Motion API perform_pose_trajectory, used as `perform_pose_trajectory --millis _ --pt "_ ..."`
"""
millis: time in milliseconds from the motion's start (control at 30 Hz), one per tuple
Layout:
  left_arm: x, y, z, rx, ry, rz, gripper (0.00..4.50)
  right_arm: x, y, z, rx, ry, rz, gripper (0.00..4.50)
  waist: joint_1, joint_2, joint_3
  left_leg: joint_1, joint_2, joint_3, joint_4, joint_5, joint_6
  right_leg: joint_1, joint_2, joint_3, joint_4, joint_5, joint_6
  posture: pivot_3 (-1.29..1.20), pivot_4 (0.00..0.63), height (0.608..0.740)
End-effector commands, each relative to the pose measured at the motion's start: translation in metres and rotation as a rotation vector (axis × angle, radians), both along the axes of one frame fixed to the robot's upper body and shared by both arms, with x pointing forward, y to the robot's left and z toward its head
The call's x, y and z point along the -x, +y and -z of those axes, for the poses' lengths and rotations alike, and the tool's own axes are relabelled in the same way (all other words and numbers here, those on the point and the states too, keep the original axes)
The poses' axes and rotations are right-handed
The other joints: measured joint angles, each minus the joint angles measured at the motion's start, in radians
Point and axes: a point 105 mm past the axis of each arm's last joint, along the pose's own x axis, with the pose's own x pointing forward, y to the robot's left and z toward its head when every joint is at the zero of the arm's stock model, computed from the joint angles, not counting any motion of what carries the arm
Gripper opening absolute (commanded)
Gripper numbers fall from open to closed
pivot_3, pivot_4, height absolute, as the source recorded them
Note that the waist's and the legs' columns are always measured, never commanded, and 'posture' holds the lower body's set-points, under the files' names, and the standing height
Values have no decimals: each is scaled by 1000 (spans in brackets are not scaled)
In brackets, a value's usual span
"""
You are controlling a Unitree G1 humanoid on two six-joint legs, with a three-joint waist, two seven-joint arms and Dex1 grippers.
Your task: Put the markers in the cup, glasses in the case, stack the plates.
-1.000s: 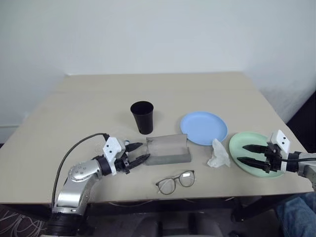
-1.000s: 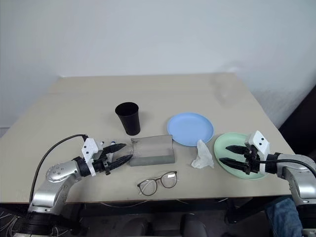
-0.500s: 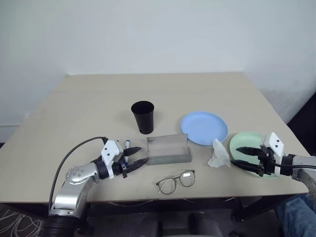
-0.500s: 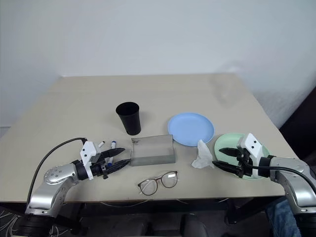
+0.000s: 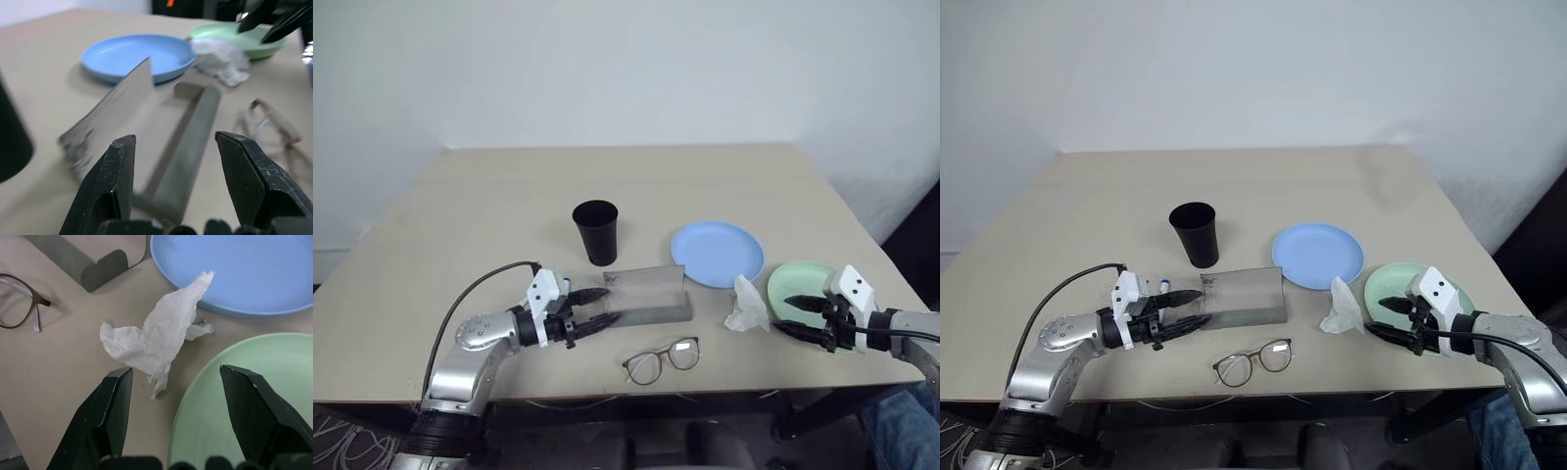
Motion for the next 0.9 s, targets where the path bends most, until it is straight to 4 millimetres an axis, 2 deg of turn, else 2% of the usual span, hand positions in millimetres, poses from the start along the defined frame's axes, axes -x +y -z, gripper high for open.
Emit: perform_pose_trajectory --millis 33,433,633,733,900 --pt "4 -18 -21 40 -57 89 2695 -6 -2 -9 37 -33 -9 3076 -1 0 0 0 0 0 0 0 0 0 0 0 0 0 0 0 0 740" --pt "7 -30 -16 54 -49 95 2695 -7 -13 13 126 39 55 3076 -1 0 0 0 0 0 0 0 0 0 1 1 0 0 0 0 0 740" --pt "6 -31 -15 57 -50 91 2695 -9 -14 17 140 44 66 3076 -1 0 0 0 0 0 0 0 0 0 1 1 0 0 0 0 0 740" --pt "5 -32 -15 56 -49 91 2733 -10 -15 17 142 38 75 2494 -1 0 0 0 0 -1 1 0 0 0 1 1 0 0 0 0 0 740" --pt "5 -32 -14 55 -49 90 2733 -12 -14 16 150 22 71 744 -1 -1 0 0 0 0 1 0 0 0 1 1 0 0 0 0 0 740"
